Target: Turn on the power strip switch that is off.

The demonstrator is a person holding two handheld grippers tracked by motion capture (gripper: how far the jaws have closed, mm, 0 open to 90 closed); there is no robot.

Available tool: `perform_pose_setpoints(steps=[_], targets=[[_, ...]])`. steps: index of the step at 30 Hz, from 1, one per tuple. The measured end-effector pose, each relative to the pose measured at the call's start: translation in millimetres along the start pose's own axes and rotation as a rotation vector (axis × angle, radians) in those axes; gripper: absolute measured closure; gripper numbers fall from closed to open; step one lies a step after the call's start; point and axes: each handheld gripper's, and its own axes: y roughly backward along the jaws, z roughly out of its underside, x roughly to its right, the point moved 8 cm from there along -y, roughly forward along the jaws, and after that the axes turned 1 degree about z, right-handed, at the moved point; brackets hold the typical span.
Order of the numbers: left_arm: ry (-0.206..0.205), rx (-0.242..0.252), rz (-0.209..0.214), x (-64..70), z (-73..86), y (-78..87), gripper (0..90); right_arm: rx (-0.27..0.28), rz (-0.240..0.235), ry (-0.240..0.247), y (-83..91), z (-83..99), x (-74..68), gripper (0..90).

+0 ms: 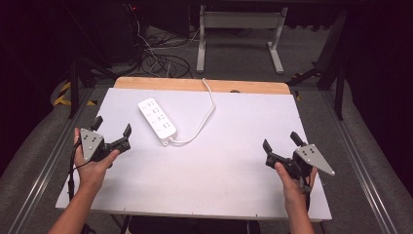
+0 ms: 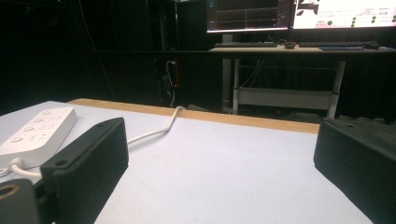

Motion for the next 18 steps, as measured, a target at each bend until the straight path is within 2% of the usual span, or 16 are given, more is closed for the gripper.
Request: perform_pose_setpoints(steps=[18], targets=[[-0.001,-0.005,0.006,0.3,1.6,-2.0,7.1,-0.011,0.003,0.000,-0.7,2.0,1.0,4.1]])
